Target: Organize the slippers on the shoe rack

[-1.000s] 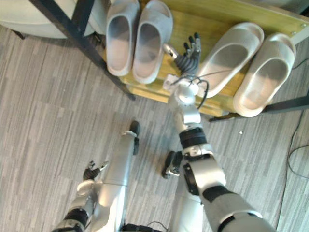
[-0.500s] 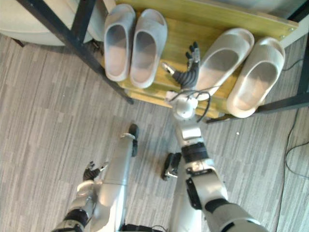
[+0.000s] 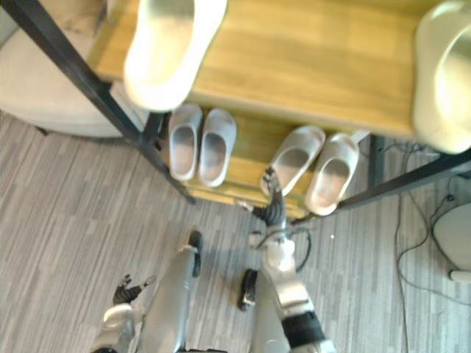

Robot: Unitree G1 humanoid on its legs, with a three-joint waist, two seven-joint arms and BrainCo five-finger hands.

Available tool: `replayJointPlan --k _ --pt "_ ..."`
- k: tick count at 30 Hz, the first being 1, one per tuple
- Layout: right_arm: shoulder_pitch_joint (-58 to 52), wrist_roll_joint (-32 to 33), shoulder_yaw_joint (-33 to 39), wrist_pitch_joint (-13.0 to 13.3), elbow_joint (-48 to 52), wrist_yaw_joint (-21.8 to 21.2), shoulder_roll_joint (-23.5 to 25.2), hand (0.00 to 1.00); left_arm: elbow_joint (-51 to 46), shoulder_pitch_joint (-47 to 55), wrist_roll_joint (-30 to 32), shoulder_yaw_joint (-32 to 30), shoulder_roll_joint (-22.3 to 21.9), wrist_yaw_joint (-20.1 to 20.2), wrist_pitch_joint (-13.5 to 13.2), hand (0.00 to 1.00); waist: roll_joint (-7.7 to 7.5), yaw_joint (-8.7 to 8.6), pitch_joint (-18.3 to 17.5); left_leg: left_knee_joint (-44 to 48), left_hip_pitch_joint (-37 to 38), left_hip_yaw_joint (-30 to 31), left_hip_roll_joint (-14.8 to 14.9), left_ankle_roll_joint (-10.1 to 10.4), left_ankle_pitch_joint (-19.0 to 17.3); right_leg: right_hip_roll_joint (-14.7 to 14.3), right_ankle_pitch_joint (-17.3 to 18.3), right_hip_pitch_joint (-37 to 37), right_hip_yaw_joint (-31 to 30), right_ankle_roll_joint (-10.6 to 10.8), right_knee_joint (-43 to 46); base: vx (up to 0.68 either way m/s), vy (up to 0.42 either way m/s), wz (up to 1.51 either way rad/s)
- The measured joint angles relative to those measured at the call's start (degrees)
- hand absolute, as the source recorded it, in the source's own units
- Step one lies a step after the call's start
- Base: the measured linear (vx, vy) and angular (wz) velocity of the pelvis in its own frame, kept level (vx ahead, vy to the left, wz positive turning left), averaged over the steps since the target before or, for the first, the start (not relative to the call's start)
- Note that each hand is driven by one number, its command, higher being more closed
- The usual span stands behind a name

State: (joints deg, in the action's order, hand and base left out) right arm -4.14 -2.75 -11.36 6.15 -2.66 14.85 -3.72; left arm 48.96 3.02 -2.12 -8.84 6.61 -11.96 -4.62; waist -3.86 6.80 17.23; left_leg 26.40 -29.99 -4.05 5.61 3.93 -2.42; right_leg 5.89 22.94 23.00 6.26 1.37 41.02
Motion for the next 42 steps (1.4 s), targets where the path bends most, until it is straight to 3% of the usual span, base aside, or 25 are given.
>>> replayJointPlan --k 5,9,18,25,29,34,42 --pt "-8.2 -1.8 2.7 0.1 -3.6 -3.7 0.3 0.0 0.2 1.0 2.1 4.0 1.5 1.3 0.0 0.0 -0.09 -1.35 -3.7 -8.7 8.9 -1.7 -1.3 -0.8 2.0 0.7 -3.5 -9.2 -0.2 0.8 -10.8 0.19 0.075 -0.06" --pt "-8.5 -2.3 6.9 -0.2 -19.3 -5.3 1.3 0.0 1.8 1.3 2.1 7.6 0.4 3.3 0.0 0.0 0.44 -2.81 -8.6 -18.5 16.6 -2.8 -2.7 -1.2 5.0 1.1 -6.8 -16.4 -0.3 1.8 -20.7 0.17 0.049 -0.04" --pt "-8.2 -2.3 10.9 -1.7 -40.0 -7.1 0.6 0.0 3.4 0.7 4.2 14.8 -1.1 5.0 0.0 0.0 1.7 -4.36 -10.8 -30.4 26.2 -3.0 -4.1 -1.4 8.9 1.0 -9.4 -24.0 -0.5 2.5 -29.3 0.09 0.012 -0.05" --pt "-5.9 -1.6 12.9 -1.6 -45.2 -7.4 -1.1 0.0 1.0 -0.1 4.3 23.9 -0.5 6.0 -0.1 0.0 2.55 -5.23 -11.6 -32.3 28.2 -2.6 -5.1 -1.6 9.7 1.1 -10.1 -26.2 -0.7 2.9 -31.4 0.01 0.012 0.02" --pt "-3.9 -1.6 14.0 -1.4 -48.8 -7.4 -1.2 0.0 -11.6 -0.1 2.9 33.5 1.2 7.1 -1.1 0.0 2.69 -5.83 -11.7 -32.3 28.7 -1.6 -5.3 -1.9 9.9 1.2 -10.1 -27.1 -0.2 2.9 -31.6 -0.03 0.007 0.1" --pt "-3.2 -1.6 15.6 -1.4 -50.5 -7.4 -1.1 0.0 -30.2 1.0 -3.7 42.5 2.4 11.0 -3.8 0.0 3.6 -5.99 -12.2 -32.4 29.1 -1.3 -5.5 -1.9 9.8 1.3 -10.2 -28.0 -0.1 3.1 -32.2 0.0 0.0 0.01" --pt "-3.9 -1.6 15.5 -1.4 -49.6 -7.1 -0.9 0.0 -44.2 1.0 -11.7 47.3 3.1 12.3 -4.8 0.0 4.0 -6.16 -12.7 -32.6 30.8 -1.1 -5.2 -1.8 9.5 1.2 -10.4 -30.4 0.4 3.0 -33.3 0.01 -0.011 0.02"
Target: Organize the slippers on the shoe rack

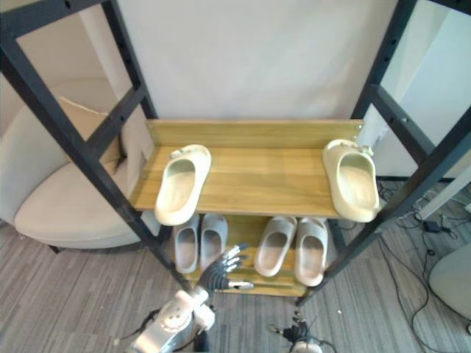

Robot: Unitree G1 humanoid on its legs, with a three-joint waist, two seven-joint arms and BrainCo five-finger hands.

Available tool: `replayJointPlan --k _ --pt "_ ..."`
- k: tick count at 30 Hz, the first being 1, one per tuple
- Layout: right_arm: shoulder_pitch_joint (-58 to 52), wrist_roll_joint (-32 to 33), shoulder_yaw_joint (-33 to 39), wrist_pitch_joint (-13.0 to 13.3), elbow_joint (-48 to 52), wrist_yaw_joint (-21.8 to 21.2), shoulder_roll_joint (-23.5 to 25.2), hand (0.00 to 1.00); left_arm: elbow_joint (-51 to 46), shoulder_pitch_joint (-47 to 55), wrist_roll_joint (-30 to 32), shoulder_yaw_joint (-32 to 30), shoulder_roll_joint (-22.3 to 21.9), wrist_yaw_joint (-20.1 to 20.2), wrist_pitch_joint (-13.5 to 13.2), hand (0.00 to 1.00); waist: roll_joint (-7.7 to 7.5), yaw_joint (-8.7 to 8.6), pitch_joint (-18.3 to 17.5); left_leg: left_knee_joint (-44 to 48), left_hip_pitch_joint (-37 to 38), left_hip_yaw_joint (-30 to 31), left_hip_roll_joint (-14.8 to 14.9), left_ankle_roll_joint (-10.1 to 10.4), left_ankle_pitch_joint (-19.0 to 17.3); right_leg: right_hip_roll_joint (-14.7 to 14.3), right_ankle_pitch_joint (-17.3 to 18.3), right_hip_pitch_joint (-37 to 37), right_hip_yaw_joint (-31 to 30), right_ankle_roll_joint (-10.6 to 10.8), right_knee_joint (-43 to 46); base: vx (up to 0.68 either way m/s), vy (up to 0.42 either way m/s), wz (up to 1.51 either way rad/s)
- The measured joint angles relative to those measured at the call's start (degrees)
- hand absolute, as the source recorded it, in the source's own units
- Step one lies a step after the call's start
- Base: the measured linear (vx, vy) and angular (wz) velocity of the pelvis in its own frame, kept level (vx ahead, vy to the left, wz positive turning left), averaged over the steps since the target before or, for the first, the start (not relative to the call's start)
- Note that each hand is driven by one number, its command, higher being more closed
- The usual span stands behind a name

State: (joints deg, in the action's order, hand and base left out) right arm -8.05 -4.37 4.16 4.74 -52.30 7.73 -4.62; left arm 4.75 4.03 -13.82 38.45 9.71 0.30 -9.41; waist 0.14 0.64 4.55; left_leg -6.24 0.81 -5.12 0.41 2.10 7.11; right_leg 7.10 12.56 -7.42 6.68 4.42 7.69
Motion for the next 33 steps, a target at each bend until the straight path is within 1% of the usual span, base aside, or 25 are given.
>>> replayJointPlan --k 5,6,8,10,15,18,21,23,26,29,33 --pt "-1.7 0.0 -0.9 0.3 2.5 0.1 -0.1 0.0 -9.3 -0.7 -3.6 2.2 0.3 -0.2 -0.4 0.0 -0.45 0.22 -0.4 0.0 0.9 -0.8 0.1 0.2 -0.5 0.1 0.0 -0.6 -0.8 0.0 0.0 0.0 -0.016 -0.09" --pt "-1.8 0.0 -0.9 0.3 2.5 0.1 -0.2 0.0 -10.7 -1.2 -4.2 2.6 0.2 -0.2 -0.4 0.0 -0.28 0.23 -0.8 0.0 0.9 -0.8 0.1 0.2 -0.5 0.1 0.0 -0.6 -0.7 0.0 0.0 0.0 0.0 0.0" --pt "-2.4 0.0 -0.9 0.3 2.4 0.1 -0.2 0.0 -13.8 -2.4 -5.0 3.2 -0.2 -0.6 -1.1 0.0 -0.66 0.23 -1.9 0.2 0.8 -0.7 0.1 0.2 -0.5 0.1 0.0 -0.6 -0.7 0.0 0.2 0.0 0.0 0.0" --pt "-2.9 0.0 -1.0 0.3 2.4 0.1 -0.3 0.0 -16.0 -3.5 -5.4 3.2 -0.9 -1.8 -1.7 0.0 -0.95 0.25 -2.7 0.3 0.8 -0.7 0.1 0.2 -0.5 0.1 -0.1 -0.7 -0.7 -0.1 0.3 0.0 0.0 0.0" --pt "-3.2 0.0 -1.1 0.3 1.9 0.2 -0.9 0.0 -19.1 -6.2 -5.4 2.5 -2.2 -5.0 -2.2 0.0 -0.73 0.17 -3.7 0.0 1.2 -0.7 0.2 -0.1 -0.7 0.0 -0.1 -0.7 -0.8 -0.1 0.6 -0.04 -0.007 0.0" --pt "-3.4 -0.1 -1.7 0.3 1.7 0.2 -1.8 0.0 -19.9 -7.9 -5.3 0.4 -2.7 -6.4 -2.5 0.0 -0.52 0.15 -3.8 0.0 1.2 -0.7 0.2 -0.2 -0.8 0.0 -0.1 -0.6 -0.8 -0.1 0.8 -0.06 0.0 0.01" --pt "-4.3 -0.1 -2.1 -0.2 1.3 0.2 -2.6 0.0 -21.4 -9.9 -4.5 -3.9 -2.8 -7.9 -2.6 0.0 -0.51 0.12 -3.8 0.0 1.2 -0.7 0.1 -0.2 -0.7 0.0 -0.2 -0.6 -0.9 0.0 0.9 -0.03 0.0 0.01" --pt "-5.0 -0.2 -2.1 -0.4 0.9 0.2 -2.9 0.0 -22.3 -12.0 -4.2 -7.1 -2.4 -8.4 -2.8 0.0 -0.54 0.11 -3.9 0.0 1.2 -0.7 0.1 -0.2 -0.6 0.1 -0.2 -0.6 -0.9 0.1 0.9 0.0 0.0 0.0" --pt "-5.6 -0.2 -2.1 -1.1 -0.5 0.0 -3.1 0.0 -22.3 -15.4 -3.8 -10.9 -1.1 -10.0 -2.8 0.0 -0.58 -0.22 -3.9 0.0 1.1 -0.7 0.1 -0.6 -0.2 0.1 -0.2 -0.4 -0.9 0.2 0.9 0.0 0.0 0.0" --pt "-5.7 -0.1 -2.0 -1.5 -0.8 -0.5 -3.2 0.0 -22.3 -18.0 -2.0 -14.0 -0.9 -10.4 -2.8 0.0 -0.56 -0.4 -3.9 0.0 0.6 -0.7 0.1 -0.5 -0.1 0.1 -0.3 0.1 -1.0 0.1 1.0 0.0 0.0 0.0" --pt "-5.6 -0.1 -1.8 -1.5 -0.8 -0.6 -3.3 0.0 -20.4 -19.9 -0.6 -17.1 0.9 -11.5 -2.7 0.0 -0.32 -0.69 -4.1 0.0 -0.2 -0.7 0.1 -0.5 0.1 0.0 -0.3 1.0 -1.0 0.1 1.0 0.0 0.0 0.0"
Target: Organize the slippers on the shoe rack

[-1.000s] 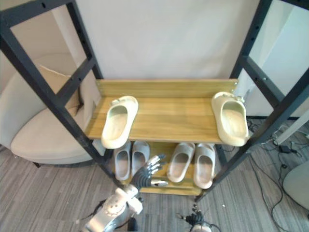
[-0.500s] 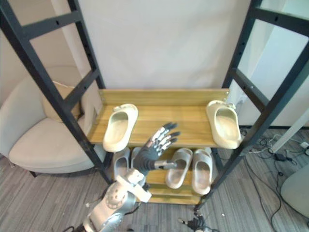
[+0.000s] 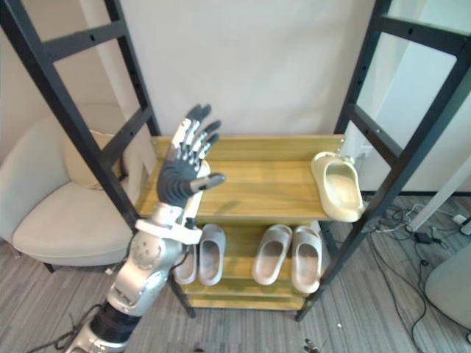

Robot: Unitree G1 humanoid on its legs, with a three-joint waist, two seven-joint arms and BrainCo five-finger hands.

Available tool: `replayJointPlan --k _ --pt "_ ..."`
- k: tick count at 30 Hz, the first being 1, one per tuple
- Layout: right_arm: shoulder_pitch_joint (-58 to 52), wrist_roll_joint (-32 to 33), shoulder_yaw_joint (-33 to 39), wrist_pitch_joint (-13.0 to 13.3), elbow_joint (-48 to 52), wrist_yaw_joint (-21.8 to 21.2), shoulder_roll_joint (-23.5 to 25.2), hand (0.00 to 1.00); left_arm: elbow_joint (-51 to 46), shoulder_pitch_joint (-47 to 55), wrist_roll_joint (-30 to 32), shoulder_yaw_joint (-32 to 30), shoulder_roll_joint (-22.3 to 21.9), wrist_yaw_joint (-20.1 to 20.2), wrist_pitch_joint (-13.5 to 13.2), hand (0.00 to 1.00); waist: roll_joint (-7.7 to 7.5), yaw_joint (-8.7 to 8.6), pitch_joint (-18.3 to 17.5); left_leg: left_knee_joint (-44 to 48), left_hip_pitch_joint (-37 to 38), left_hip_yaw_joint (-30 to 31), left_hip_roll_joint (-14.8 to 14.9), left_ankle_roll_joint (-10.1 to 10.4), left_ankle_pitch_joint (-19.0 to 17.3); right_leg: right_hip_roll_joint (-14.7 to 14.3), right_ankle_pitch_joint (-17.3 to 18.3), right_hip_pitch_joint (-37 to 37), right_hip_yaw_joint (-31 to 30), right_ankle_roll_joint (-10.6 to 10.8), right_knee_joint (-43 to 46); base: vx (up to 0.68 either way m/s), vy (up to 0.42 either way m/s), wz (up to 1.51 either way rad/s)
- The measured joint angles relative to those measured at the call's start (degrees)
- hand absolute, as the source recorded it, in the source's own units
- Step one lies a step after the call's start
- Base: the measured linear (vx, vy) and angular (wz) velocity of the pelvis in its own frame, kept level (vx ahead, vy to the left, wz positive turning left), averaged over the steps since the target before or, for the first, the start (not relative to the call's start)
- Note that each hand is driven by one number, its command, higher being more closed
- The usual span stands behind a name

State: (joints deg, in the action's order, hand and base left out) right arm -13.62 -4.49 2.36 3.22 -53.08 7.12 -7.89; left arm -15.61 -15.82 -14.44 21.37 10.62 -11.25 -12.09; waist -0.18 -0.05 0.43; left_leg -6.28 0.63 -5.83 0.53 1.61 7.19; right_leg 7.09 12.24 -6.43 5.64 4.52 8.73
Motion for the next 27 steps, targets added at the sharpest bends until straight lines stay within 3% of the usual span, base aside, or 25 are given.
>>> replayJointPlan --k 11,27 --pt "1.0 0.1 1.9 -0.6 0.6 -1.5 0.9 0.0 15.8 -5.9 2.2 -6.7 6.4 -1.2 2.3 0.0 -0.33 -0.68 0.5 0.0 -0.6 0.1 -0.1 0.2 -0.1 0.0 0.3 0.3 0.3 -0.5 -0.9 0.0 0.0 0.0" --pt "2.5 0.2 2.3 -0.6 2.8 -1.9 1.6 0.0 26.0 -8.8 7.9 -12.6 13.9 -2.1 5.0 0.0 -0.47 -0.74 2.4 0.0 -0.8 0.0 -0.2 1.2 -1.2 -0.2 0.5 -0.2 0.4 -0.8 -2.5 0.04 -0.02 -0.01"
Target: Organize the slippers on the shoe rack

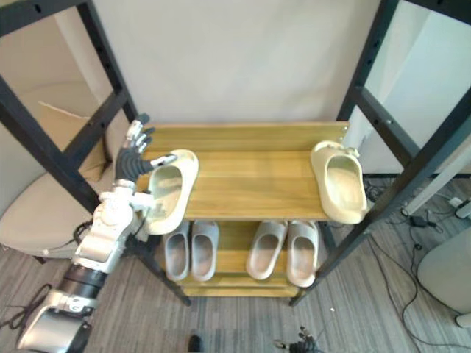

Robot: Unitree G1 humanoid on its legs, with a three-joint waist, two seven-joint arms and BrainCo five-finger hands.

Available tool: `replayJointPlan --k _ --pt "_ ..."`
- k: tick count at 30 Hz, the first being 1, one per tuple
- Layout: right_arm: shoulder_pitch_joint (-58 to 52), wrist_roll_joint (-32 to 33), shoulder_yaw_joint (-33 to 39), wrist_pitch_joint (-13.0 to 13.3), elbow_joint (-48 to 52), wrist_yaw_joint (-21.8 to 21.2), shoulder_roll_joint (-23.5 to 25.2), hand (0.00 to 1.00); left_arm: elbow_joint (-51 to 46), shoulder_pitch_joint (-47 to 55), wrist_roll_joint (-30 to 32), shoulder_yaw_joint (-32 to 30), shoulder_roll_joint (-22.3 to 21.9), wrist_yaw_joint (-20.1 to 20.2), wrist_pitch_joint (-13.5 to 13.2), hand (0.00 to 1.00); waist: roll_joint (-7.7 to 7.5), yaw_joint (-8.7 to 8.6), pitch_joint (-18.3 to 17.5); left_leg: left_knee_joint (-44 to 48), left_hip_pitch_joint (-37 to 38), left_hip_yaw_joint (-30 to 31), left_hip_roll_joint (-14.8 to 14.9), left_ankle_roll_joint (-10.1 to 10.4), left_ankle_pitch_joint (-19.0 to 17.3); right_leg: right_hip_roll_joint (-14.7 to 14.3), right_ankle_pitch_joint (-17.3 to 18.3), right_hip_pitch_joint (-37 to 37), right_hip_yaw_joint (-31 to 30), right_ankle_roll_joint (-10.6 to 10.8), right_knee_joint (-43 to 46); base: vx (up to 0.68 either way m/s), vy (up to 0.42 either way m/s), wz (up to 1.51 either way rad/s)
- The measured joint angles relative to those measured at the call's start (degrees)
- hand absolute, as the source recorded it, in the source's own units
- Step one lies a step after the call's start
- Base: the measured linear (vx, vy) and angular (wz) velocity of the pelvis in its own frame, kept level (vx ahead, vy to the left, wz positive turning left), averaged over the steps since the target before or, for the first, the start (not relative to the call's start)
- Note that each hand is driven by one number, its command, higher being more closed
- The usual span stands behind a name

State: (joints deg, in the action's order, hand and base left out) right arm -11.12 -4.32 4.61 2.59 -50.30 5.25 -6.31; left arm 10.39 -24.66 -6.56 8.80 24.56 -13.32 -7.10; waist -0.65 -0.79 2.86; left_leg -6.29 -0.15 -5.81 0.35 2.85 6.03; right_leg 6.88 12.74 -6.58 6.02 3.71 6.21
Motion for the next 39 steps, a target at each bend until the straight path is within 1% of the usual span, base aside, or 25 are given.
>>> replayJointPlan --k 4,7,9,10,13,21,25,29,30,36,39 --pt "0.0 0.1 1.0 0.0 0.1 -0.2 0.1 0.0 0.5 -0.2 2.9 0.0 1.7 0.2 0.8 0.0 0.35 0.01 0.5 0.0 0.0 0.0 0.1 0.1 -0.2 -0.1 0.0 -0.1 0.0 0.0 -0.3 0.0 0.0 0.0" --pt "-0.1 0.3 1.3 0.0 0.1 -0.3 0.2 0.0 0.6 -0.2 4.5 0.0 2.6 0.4 1.2 0.0 0.31 0.03 0.6 0.0 0.0 0.0 0.1 0.3 -0.4 -0.1 0.0 -0.1 0.0 0.0 -0.4 0.0 0.0 0.0" --pt "-0.1 0.3 1.4 0.0 0.1 -0.4 0.2 0.0 0.7 -0.2 5.6 0.0 3.0 1.3 1.2 0.0 0.3 0.03 0.7 0.0 0.0 0.0 0.1 0.3 -0.4 0.0 0.0 -0.1 -0.1 0.0 -0.4 0.0 0.0 0.0" --pt "-0.1 0.3 1.5 0.0 0.1 -0.5 0.2 0.0 0.7 -0.2 6.5 0.0 3.1 1.3 1.3 0.0 0.35 0.03 0.9 0.0 0.0 0.0 0.1 0.3 -0.4 0.0 0.0 -0.1 -0.1 0.0 -0.4 0.0 0.0 0.0" --pt "-0.2 0.3 1.5 0.0 0.2 -0.5 0.2 0.0 0.7 -0.2 6.6 0.0 3.6 1.4 1.2 0.0 0.4 0.03 1.0 0.0 0.0 0.0 0.1 0.3 -0.5 -0.1 0.0 -0.1 -0.1 0.0 -0.5 0.0 0.0 0.0" --pt "-0.5 0.3 1.6 0.1 0.5 -0.6 0.2 0.0 0.8 -0.2 10.6 0.1 4.0 1.4 1.4 0.0 0.56 0.11 1.2 0.0 0.0 0.0 0.2 0.4 -0.6 -0.2 0.0 -0.3 -0.1 -0.1 -0.5 0.0 0.0 0.0" --pt "-1.4 0.3 1.6 0.3 2.2 -0.6 0.4 0.0 0.8 -0.2 14.6 1.6 6.1 2.0 1.4 0.0 0.6 0.08 1.2 0.0 0.1 0.0 0.3 0.6 -0.6 -0.3 0.0 -0.4 -0.1 -0.1 -0.6 0.0 0.0 0.0" --pt "-1.4 0.3 1.6 0.3 2.2 -0.6 0.4 0.0 0.8 -0.2 15.9 1.7 6.5 2.3 1.3 0.0 0.62 0.09 1.2 0.0 0.1 0.0 0.5 0.6 -0.7 -0.5 0.0 -0.4 -0.2 -0.2 -0.6 0.0 0.0 0.0" --pt "-1.4 0.3 1.6 0.3 2.2 -0.6 0.4 0.0 0.8 -0.2 17.3 1.7 6.9 2.3 1.3 0.0 0.62 0.09 1.2 0.0 0.1 0.0 0.6 0.7 -0.7 -0.6 0.1 -0.4 -0.2 -0.3 -0.6 0.0 0.0 0.0" --pt "-1.6 0.3 1.7 0.3 2.2 -0.6 0.4 0.0 0.9 -0.4 20.2 1.7 8.4 2.2 1.3 0.0 0.69 0.09 1.3 0.0 0.1 -0.1 0.9 0.8 -0.8 -0.9 0.1 -0.3 -0.5 -0.5 -0.6 0.0 0.0 -0.01" --pt "-1.6 0.3 1.9 0.3 2.2 -0.6 0.3 0.0 1.1 -0.4 21.4 1.5 8.4 2.2 1.3 0.0 0.99 0.14 1.4 0.0 0.1 -0.1 1.0 0.8 -0.8 -1.0 0.0 -0.3 -0.5 -0.5 -0.6 0.0 0.0 0.0"
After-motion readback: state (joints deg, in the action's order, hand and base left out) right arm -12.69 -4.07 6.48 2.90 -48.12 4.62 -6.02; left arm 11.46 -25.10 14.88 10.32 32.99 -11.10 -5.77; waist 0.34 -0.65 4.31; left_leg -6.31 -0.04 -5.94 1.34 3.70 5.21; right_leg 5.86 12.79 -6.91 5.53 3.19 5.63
